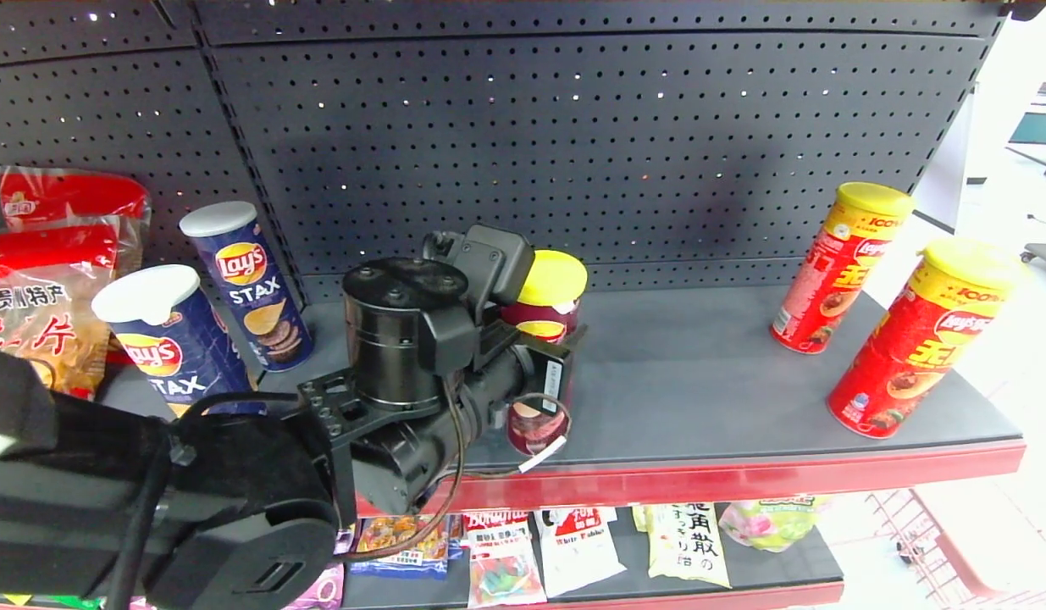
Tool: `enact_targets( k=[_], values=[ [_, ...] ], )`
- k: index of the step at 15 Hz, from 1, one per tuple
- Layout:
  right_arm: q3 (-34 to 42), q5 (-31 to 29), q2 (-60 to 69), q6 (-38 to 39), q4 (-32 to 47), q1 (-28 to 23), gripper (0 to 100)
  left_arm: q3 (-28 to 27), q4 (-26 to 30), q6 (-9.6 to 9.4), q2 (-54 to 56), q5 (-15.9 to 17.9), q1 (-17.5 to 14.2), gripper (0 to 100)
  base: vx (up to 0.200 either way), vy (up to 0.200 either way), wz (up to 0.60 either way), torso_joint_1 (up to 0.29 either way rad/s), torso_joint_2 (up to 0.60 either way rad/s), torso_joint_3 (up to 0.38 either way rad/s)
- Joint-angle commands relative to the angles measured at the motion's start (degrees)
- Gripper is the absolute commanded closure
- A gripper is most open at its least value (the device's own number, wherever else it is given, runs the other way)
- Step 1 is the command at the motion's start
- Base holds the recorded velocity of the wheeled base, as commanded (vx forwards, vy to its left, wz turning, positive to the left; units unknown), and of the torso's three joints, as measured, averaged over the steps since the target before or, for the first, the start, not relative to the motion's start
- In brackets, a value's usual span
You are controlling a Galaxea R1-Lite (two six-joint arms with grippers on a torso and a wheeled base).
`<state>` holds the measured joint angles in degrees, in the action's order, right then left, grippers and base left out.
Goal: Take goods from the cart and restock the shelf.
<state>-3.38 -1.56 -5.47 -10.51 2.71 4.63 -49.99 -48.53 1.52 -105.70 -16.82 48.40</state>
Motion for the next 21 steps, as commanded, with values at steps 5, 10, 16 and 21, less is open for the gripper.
enact_targets(
  k=[5,10,16,21],
  values=[
    [-0.3,0.0,0.0,0.0,0.0,0.0,100,3.4,-0.5,-0.12,1.3,-1.1,0.0,0,0.000,0.000,0.00,0.000,0.00,0.000],
    [-0.3,0.0,0.0,0.0,0.0,0.0,100,11.2,-1.4,-0.12,7.9,1.1,0.0,0,0.000,0.000,0.00,0.000,0.00,0.000],
    [0.1,0.2,0.0,-0.1,0.1,0.0,100,23.0,-1.6,0.06,17.0,7.2,-0.6,0,0.000,0.000,0.00,0.000,0.00,0.000],
    [-5.7,-0.7,-6.8,-0.6,0.1,-0.2,100,34.8,-8.8,-0.56,28.4,10.5,-3.9,0,0.000,0.000,0.00,0.000,0.00,0.000]
  ],
)
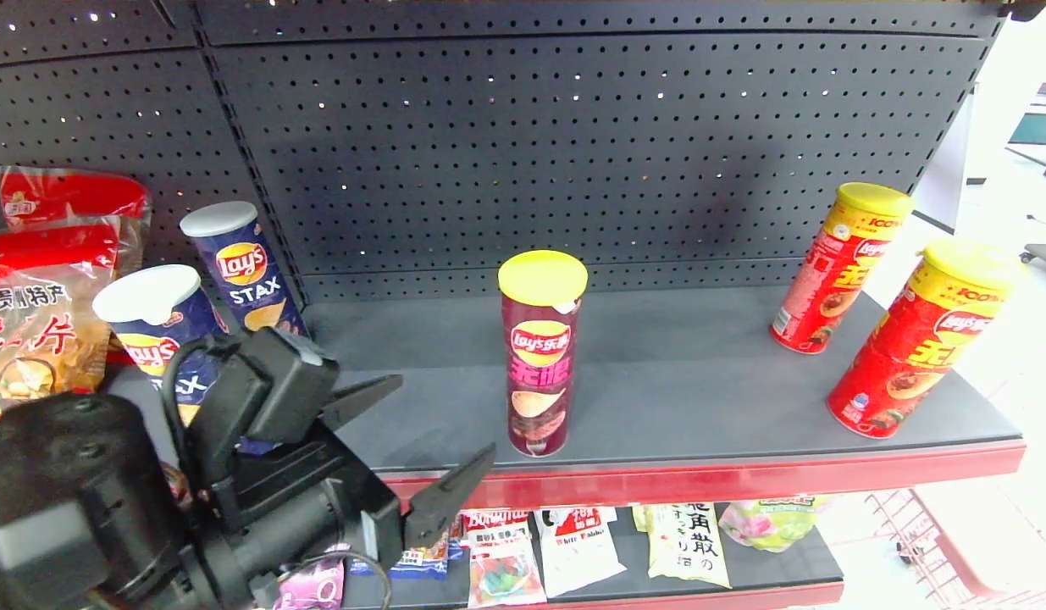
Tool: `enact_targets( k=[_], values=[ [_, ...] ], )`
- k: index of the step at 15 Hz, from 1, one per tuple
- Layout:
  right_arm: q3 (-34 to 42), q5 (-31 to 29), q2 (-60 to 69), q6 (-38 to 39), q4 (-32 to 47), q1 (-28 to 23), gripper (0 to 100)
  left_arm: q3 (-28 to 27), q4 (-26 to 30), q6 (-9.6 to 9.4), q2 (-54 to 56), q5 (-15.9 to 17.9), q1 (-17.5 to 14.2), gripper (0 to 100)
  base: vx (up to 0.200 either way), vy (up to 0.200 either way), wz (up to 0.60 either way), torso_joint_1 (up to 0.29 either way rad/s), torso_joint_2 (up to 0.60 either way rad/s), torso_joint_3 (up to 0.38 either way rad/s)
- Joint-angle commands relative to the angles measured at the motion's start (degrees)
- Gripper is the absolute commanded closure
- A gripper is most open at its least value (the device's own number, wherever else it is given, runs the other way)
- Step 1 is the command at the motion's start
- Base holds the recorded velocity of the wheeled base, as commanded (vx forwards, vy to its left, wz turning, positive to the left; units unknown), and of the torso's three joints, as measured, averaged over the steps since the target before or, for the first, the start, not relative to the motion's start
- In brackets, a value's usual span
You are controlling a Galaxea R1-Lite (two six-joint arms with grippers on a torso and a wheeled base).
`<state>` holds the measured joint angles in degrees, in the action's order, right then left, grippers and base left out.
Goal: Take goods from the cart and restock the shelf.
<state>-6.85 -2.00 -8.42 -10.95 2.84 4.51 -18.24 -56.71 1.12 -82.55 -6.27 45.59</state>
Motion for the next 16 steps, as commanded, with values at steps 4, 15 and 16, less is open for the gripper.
enact_targets(
  k=[4,15,16],
  values=[
    [-8.3,1.9,-13.5,-0.1,-0.7,0.9,100,7.6,7.8,-3.14,20.7,-1.1,-8.2,0,0.000,0.000,0.00,0.000,0.00,0.000],
    [-42.5,10.2,-52.4,0.0,-0.6,16.9,100,-6.4,79.2,-2.97,67.3,-3.2,-13.2,0,0.000,0.000,0.00,0.000,0.00,0.000],
    [-44.4,10.2,-55.6,0.0,-0.7,17.5,100,-6.3,79.1,-2.97,67.3,-3.3,-13.7,0,0.000,0.000,0.00,0.000,0.00,0.000]
  ],
)
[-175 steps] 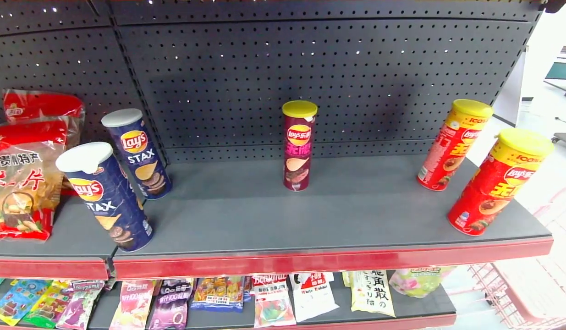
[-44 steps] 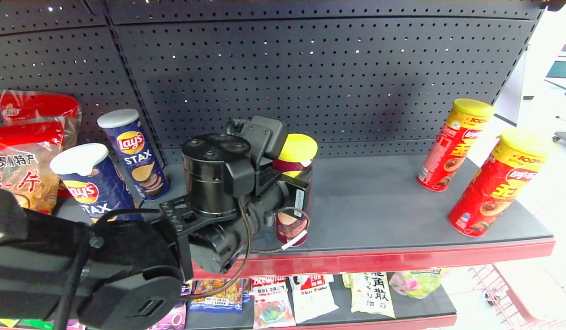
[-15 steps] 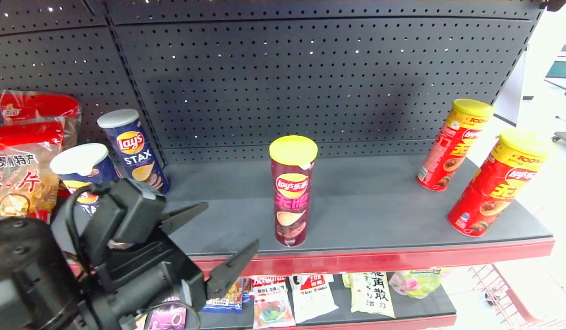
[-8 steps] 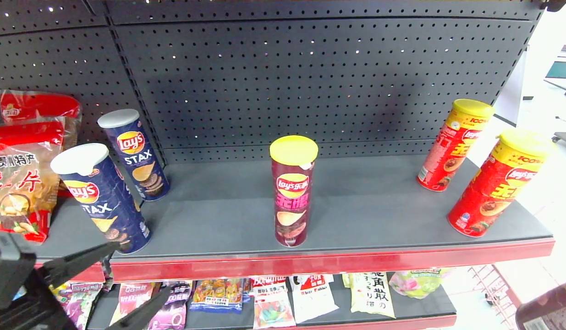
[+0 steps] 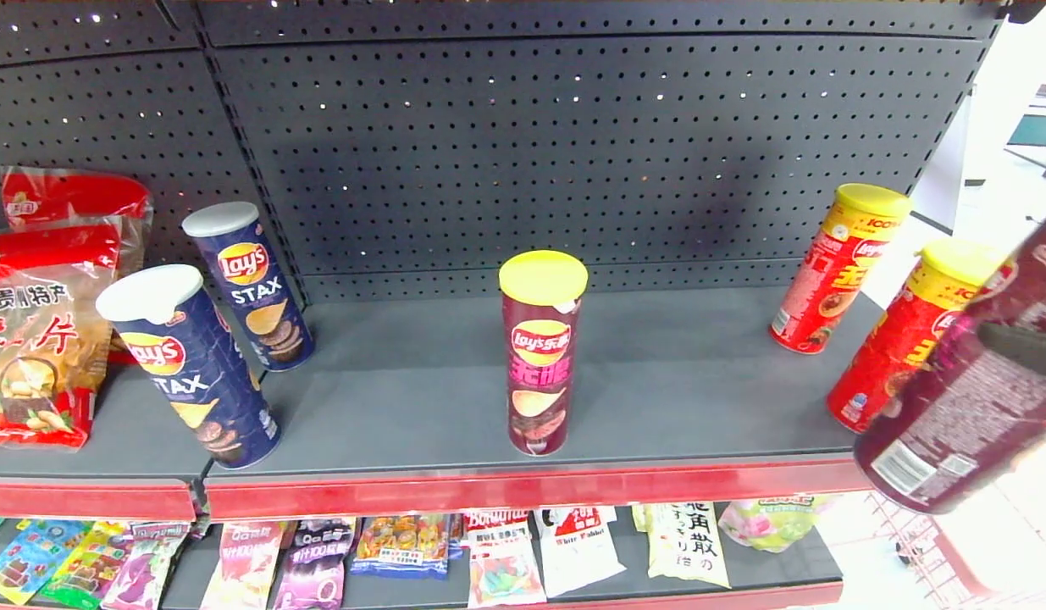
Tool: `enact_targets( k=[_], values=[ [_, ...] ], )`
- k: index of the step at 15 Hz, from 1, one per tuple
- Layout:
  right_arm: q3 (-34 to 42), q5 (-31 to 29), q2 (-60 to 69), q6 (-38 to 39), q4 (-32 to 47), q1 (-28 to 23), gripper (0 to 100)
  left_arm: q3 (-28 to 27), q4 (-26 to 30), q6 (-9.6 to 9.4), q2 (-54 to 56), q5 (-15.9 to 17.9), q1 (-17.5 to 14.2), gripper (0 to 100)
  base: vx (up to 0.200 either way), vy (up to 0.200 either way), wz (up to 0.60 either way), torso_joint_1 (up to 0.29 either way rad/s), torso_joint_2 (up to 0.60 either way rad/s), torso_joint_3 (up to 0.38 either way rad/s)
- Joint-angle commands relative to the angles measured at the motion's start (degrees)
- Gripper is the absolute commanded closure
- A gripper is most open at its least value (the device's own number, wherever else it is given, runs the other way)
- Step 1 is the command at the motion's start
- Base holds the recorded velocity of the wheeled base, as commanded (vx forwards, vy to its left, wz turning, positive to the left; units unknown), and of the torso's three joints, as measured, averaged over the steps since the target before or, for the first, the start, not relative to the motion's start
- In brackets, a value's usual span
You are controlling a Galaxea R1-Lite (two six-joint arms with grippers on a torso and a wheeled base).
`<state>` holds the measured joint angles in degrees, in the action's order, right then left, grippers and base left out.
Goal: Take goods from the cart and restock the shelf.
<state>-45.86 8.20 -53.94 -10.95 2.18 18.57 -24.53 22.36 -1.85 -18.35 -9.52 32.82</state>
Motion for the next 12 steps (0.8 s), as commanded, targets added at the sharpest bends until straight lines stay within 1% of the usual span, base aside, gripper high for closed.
enact_targets(
  k=[1,4,7,8,9,10,11,12],
  values=[
    [-6.7,0.1,-12.2,-0.1,-0.3,3.4,100,0.1,0.1,0.01,3.2,-0.1,-1.1,0,0.000,0.000,0.00,0.000,0.00,0.000],
    [-11.4,0.8,-22.3,-0.2,-4.0,4.5,100,0.9,0.1,0.01,3.3,-0.1,-1.2,0,0.000,0.000,0.00,0.000,0.00,0.000],
    [-18.5,3.2,-32.8,-0.3,-8.1,5.3,100,1.8,0.1,0.01,3.7,-0.1,-1.2,0,0.000,0.000,0.00,0.000,0.00,0.000],
    [-20.8,3.4,-36.0,-0.3,-8.8,5.4,100,1.9,0.1,0.01,3.8,-0.1,-1.2,0,0.000,0.000,0.00,0.000,0.00,0.000],
    [-21.2,3.5,-36.5,-0.3,-8.9,5.4,100,2.0,0.1,0.01,3.8,-0.1,-1.2,0,0.000,0.000,0.00,0.000,0.00,0.000],
    [-25.8,4.7,-41.5,-0.3,-8.9,6.2,100,2.6,0.1,0.01,4.5,-0.1,-1.2,0,0.000,0.000,0.00,0.000,0.00,0.000],
    [-25.9,4.7,-41.7,-0.3,-8.9,6.3,100,2.6,0.2,0.01,4.6,-0.1,-1.2,0,0.000,0.000,0.00,0.000,0.00,0.000],
    [-29.6,4.8,-46.0,-0.3,-9.0,7.4,100,3.6,0.1,0.10,5.2,-0.1,-1.2,0,0.000,0.000,0.00,0.000,0.00,0.000]
  ],
)
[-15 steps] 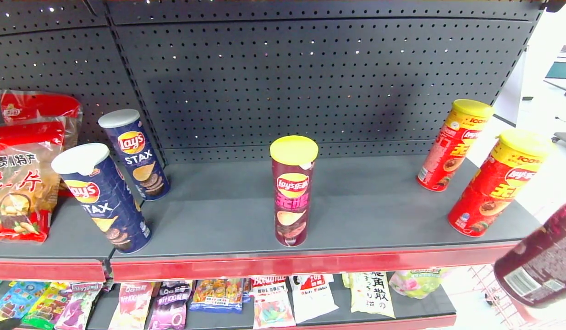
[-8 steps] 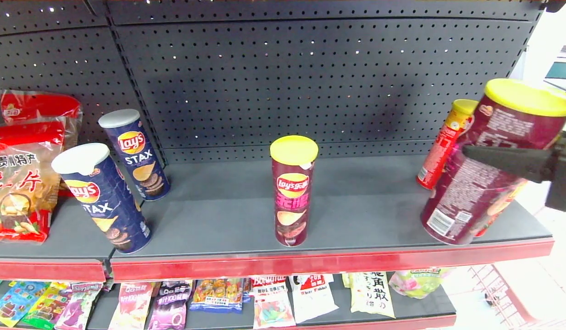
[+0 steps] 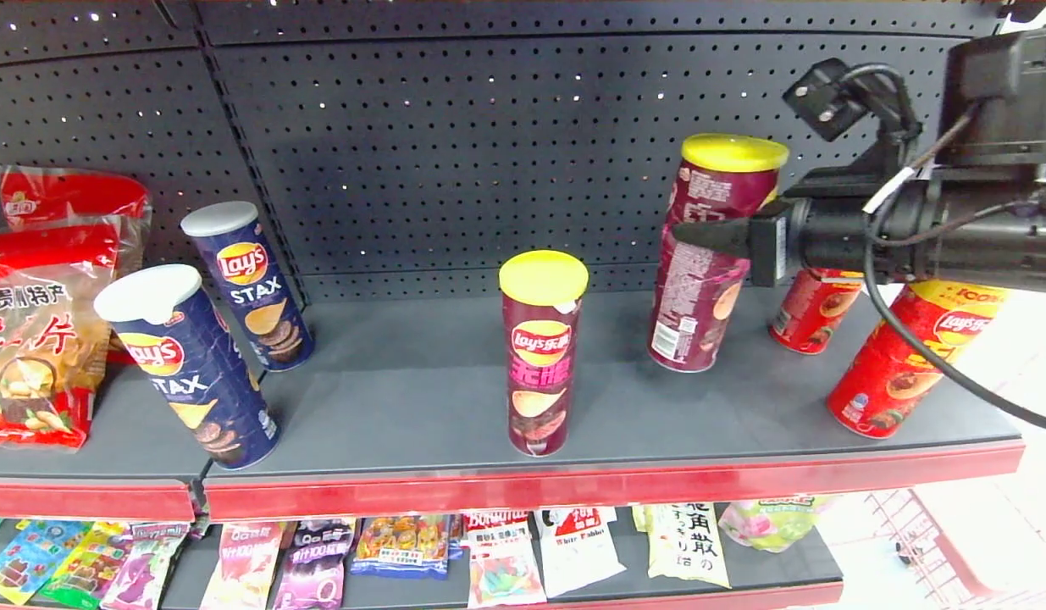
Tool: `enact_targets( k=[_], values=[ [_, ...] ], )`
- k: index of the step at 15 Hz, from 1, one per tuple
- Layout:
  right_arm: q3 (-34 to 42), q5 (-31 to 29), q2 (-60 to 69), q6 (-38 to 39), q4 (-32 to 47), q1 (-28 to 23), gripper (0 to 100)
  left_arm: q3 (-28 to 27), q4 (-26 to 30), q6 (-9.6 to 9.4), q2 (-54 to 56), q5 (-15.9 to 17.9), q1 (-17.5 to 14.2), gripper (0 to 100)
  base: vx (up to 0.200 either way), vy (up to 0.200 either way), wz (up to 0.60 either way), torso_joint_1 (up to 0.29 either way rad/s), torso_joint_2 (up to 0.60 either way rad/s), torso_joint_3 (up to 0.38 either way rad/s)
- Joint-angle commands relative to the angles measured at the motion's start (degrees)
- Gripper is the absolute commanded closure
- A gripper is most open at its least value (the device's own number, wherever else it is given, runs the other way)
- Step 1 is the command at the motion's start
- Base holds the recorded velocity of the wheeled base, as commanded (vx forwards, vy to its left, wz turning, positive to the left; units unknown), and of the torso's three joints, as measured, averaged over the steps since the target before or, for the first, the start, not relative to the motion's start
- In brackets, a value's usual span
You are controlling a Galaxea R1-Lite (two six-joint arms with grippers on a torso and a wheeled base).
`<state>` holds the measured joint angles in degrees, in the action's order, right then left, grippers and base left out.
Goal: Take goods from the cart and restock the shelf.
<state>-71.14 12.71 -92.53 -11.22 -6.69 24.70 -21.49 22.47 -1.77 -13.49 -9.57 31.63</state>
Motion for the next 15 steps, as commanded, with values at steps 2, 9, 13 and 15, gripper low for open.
enact_targets(
  k=[2,9,13,15],
  values=[
    [-7.2,0.5,-11.4,0.0,-2.6,2.6,100,1.2,-0.1,0.01,1.0,0.0,0.0,0,0.000,0.000,0.00,0.000,0.00,0.000],
    [-17.1,2.3,-23.2,0.4,-6.2,2.7,100,2.2,-0.1,0.45,1.7,-0.4,-0.1,0,0.000,0.000,0.00,0.000,0.00,0.000],
    [-19.6,4.3,-26.1,0.4,-6.2,2.7,100,3.0,-0.1,0.71,1.7,-0.4,-0.1,0,0.000,0.000,0.00,0.000,0.00,0.000],
    [-21.0,4.5,-27.4,0.3,-6.2,2.7,100,3.2,-0.1,0.80,1.7,-0.4,-0.1,0,0.000,0.000,0.00,0.000,0.00,0.000]
  ],
)
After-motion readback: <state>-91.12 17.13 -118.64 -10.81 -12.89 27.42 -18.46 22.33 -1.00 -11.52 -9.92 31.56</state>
